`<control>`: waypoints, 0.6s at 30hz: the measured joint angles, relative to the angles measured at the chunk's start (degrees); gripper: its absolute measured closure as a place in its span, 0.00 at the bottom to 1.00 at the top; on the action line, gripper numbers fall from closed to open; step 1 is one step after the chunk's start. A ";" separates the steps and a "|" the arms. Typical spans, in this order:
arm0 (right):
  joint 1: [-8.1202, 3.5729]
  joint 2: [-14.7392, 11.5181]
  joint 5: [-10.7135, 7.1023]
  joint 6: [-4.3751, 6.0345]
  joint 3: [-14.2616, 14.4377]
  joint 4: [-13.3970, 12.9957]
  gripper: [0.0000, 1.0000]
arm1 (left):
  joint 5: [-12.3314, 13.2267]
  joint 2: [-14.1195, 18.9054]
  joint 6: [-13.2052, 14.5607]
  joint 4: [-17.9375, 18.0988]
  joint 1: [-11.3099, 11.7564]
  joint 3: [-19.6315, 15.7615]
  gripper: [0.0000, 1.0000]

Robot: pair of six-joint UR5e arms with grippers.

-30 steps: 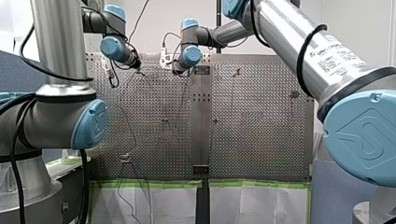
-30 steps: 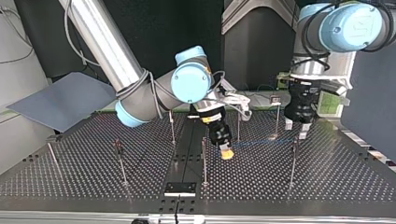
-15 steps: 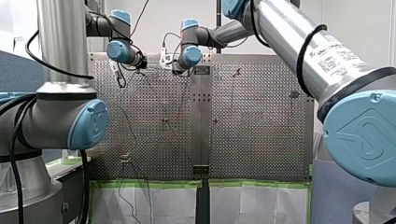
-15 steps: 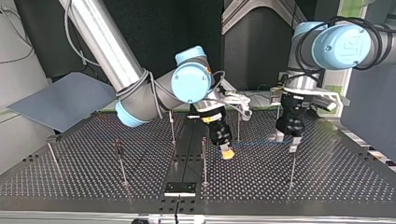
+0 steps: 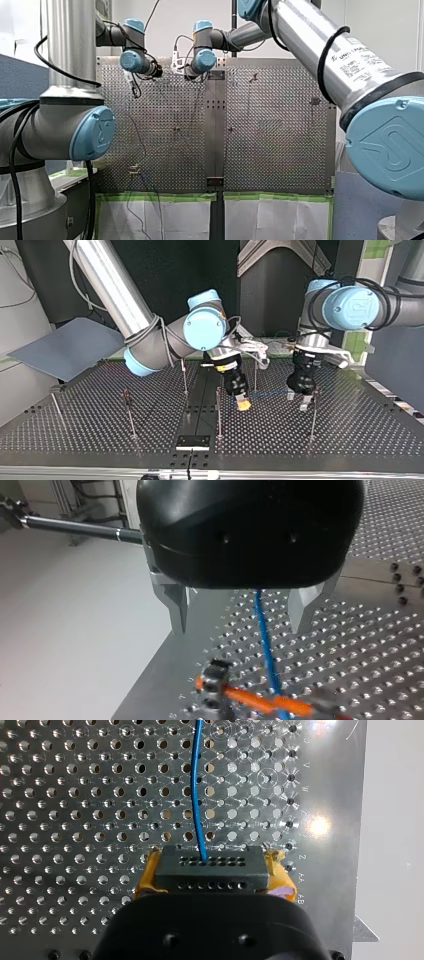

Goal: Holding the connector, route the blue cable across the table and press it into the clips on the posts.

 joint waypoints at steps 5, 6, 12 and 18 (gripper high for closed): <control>0.02 0.04 0.02 0.00 0.02 0.00 1.00 | -0.46 -2.41 0.09 0.45 -0.58 2.05 0.00; 0.02 0.03 0.00 0.01 0.01 0.00 1.00 | -0.54 -2.81 0.13 0.50 -0.65 2.36 0.00; 0.02 0.05 -0.04 0.07 0.01 0.00 1.00 | -0.59 -3.79 -0.01 0.79 -0.86 3.45 0.05; 0.02 0.06 -0.34 0.28 0.01 0.00 1.00 | -1.83 -3.85 0.13 0.74 -1.05 3.59 0.65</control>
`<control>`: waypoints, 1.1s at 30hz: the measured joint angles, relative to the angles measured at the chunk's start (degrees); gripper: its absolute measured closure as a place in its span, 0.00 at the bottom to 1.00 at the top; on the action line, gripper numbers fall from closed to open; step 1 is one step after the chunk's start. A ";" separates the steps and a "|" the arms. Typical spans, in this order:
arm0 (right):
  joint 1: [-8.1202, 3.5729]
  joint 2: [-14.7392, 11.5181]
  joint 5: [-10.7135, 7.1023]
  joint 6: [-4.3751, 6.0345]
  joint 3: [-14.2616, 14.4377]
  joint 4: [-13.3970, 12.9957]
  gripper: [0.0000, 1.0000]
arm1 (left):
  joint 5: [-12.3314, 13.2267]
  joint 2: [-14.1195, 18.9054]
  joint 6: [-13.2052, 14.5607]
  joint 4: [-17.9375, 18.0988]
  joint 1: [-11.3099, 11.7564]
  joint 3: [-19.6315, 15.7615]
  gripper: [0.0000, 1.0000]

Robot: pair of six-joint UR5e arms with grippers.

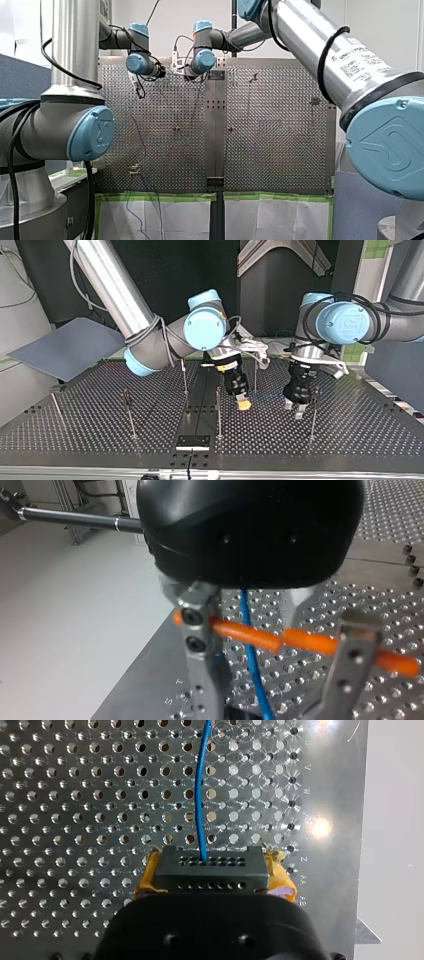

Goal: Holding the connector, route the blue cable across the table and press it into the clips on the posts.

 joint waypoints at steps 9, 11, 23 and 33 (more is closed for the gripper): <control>0.00 0.00 -0.19 0.23 0.01 0.08 1.00 | -1.76 -0.02 0.49 -0.81 -0.43 -0.01 1.00; 0.00 -0.01 -0.21 0.29 0.01 0.08 1.00 | -2.34 -0.01 0.89 -1.28 -0.49 -0.01 1.00; 0.59 -0.02 -0.05 0.72 0.49 0.71 1.00 | -7.65 0.83 4.03 -5.58 -1.29 -1.81 1.00; 1.37 -0.09 0.10 0.77 3.88 1.20 1.00 | -11.14 5.77 2.53 -3.18 -1.85 -7.04 1.00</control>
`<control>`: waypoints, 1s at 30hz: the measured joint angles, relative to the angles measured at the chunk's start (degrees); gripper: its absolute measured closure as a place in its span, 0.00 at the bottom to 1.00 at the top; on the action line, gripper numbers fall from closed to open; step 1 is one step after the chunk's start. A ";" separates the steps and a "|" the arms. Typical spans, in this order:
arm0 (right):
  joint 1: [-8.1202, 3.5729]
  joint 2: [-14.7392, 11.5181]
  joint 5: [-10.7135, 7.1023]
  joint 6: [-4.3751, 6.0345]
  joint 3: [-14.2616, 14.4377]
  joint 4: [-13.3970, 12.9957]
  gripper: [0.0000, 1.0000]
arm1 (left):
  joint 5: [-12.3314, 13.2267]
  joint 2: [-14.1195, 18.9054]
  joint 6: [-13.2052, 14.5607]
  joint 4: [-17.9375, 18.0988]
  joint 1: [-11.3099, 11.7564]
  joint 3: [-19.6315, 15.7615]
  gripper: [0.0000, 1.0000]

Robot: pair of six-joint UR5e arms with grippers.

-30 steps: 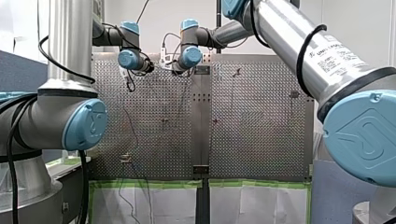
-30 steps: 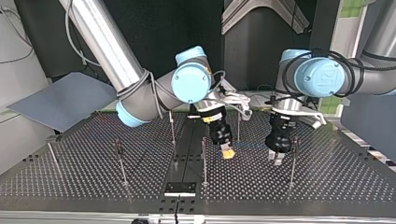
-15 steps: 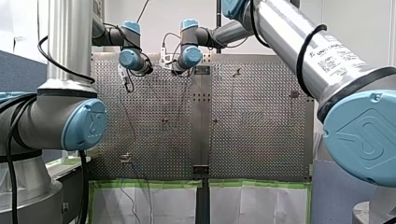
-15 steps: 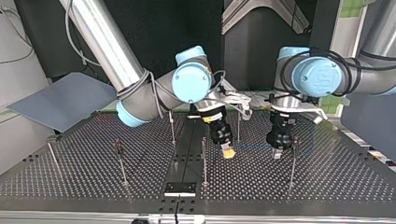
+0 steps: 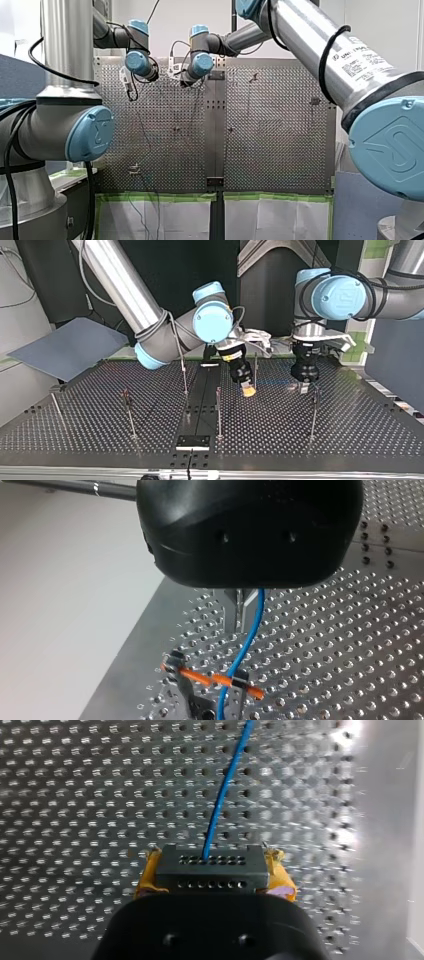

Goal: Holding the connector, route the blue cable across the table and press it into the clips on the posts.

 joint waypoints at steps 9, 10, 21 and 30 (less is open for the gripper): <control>0.24 -0.04 -0.15 -0.08 3.13 0.12 1.00 | -1.73 -0.13 1.04 1.56 -1.42 -4.49 1.00; 0.28 -0.05 -0.15 -0.08 3.23 0.14 1.00 | -2.23 -0.66 1.55 1.45 -1.71 -5.12 1.00; 0.46 -0.75 -0.13 -0.44 5.92 0.10 1.00 | -4.93 -4.76 3.33 3.78 -3.98 -10.89 1.00; 0.26 -2.59 -0.03 -1.21 10.09 -0.59 1.00 | -5.65 -7.82 3.10 7.09 -5.25 -15.19 1.00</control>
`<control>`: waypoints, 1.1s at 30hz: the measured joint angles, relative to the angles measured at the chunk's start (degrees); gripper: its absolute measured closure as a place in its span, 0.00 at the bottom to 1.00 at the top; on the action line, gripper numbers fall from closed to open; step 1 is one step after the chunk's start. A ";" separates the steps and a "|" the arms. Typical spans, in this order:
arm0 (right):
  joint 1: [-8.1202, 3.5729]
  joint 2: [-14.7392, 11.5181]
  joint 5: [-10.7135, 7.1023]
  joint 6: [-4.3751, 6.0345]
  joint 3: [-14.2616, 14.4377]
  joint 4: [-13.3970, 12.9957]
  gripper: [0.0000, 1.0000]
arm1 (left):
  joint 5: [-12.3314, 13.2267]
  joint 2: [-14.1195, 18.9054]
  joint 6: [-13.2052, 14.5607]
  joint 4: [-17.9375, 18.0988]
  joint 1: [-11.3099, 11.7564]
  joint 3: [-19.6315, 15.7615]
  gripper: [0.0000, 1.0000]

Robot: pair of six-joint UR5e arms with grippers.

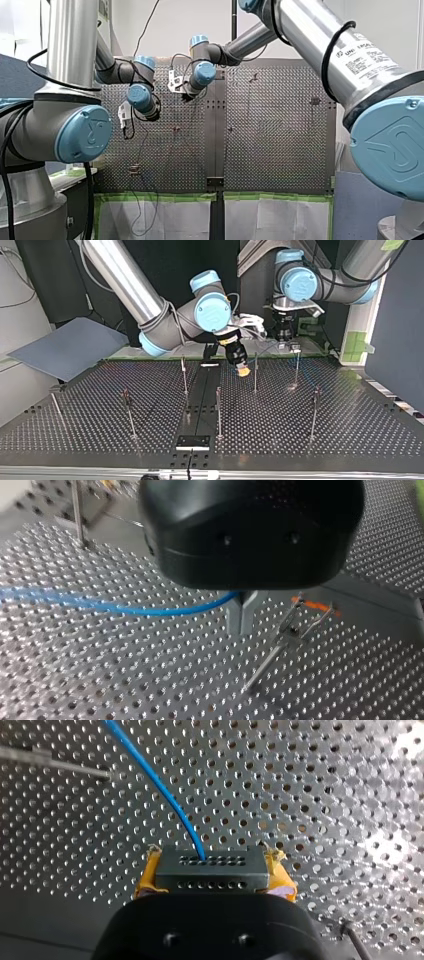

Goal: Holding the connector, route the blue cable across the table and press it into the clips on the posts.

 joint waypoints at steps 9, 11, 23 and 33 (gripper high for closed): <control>0.44 -0.95 0.02 -0.27 4.97 -1.53 1.00 | -0.10 -0.29 0.55 3.64 -0.51 -0.92 1.00; 0.58 -0.94 0.04 -0.28 6.13 -2.07 1.00 | 0.00 -0.37 0.72 4.74 -0.58 -0.92 1.00; -0.24 -0.92 -0.05 0.22 12.66 -5.74 1.00 | -0.80 -4.75 1.14 9.63 -0.95 -1.22 1.00; -0.69 -0.76 -1.45 0.63 17.67 -8.34 1.00 | 0.30 -9.78 -1.17 14.92 -1.04 -1.73 1.00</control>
